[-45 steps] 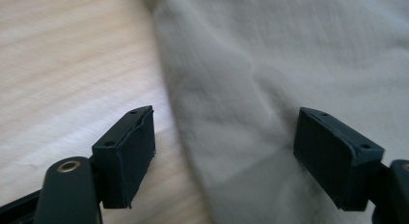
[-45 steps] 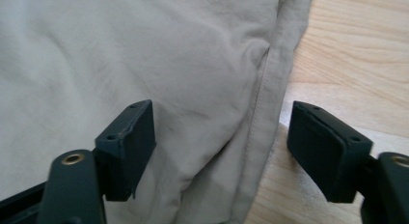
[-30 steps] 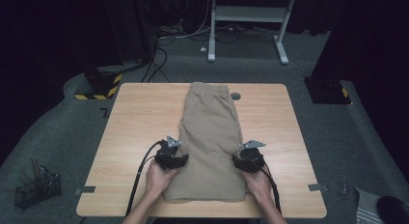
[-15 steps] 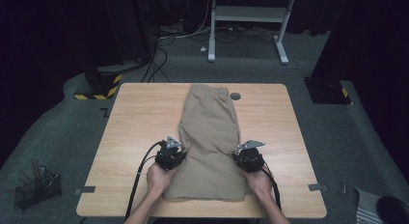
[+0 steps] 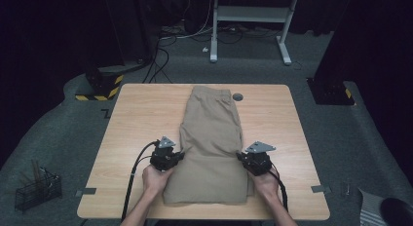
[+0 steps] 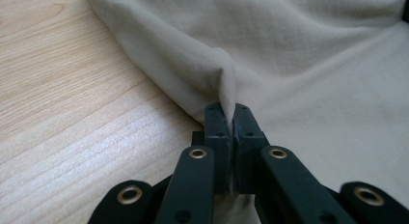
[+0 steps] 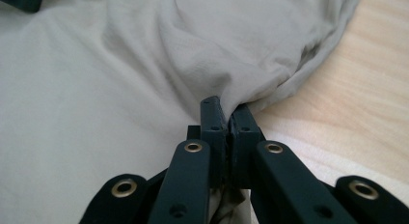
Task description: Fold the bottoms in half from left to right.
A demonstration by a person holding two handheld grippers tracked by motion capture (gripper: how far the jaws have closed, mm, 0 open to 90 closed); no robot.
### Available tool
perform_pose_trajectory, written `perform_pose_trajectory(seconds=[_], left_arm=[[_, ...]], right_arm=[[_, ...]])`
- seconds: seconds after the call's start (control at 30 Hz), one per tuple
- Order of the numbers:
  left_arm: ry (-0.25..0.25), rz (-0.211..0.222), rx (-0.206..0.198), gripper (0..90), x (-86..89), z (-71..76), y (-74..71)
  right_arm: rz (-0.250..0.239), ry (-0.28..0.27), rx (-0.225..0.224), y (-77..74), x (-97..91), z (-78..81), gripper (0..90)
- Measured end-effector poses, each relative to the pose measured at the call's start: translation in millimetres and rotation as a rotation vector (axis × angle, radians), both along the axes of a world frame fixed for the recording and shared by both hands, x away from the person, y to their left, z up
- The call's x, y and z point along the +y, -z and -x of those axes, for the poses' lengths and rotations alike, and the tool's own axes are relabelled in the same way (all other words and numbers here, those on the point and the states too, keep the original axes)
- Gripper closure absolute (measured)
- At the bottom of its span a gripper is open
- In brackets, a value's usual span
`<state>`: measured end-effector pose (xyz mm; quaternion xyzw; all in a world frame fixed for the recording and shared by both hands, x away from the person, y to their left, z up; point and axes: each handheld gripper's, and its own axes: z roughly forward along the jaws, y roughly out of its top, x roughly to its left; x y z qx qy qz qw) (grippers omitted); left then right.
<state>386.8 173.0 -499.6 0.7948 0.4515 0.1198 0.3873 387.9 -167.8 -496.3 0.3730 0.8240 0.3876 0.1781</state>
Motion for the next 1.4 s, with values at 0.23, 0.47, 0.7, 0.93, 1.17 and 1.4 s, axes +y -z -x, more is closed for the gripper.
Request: perform_pose_trajectory(seconds=[0.23, 0.47, 0.7, 0.93, 1.17, 1.4], left_arm=[[0.018, 0.032, -0.048, 87.5, 5.7, 7.3, -14.0], [0.030, 0.044, -0.075, 87.5, 7.1, 12.8, -24.1], [0.035, 0.048, -0.097, 87.5, 7.9, 14.7, -36.1], [0.036, 0.061, -0.135, 87.5, 9.8, 19.6, -51.5], [0.046, 0.059, -0.167, 87.5, 10.9, 26.7, -62.3], [0.051, 0.062, -0.196, 87.5, 12.3, 32.1, -69.4]], right_arm=[[0.007, -0.020, -0.031, -11.6, 0.1, 10.8, 87.4], [-0.001, -0.026, -0.047, -19.0, -1.0, 15.8, 87.4], [-0.014, -0.034, -0.077, -30.0, -2.5, 19.1, 87.4], [-0.023, -0.049, -0.116, -43.9, -3.1, 24.0, 87.4], [-0.021, -0.061, -0.166, -57.3, -4.0, 33.8, 87.4], [-0.017, -0.068, -0.204, -64.6, -4.0, 39.7, 87.4]])
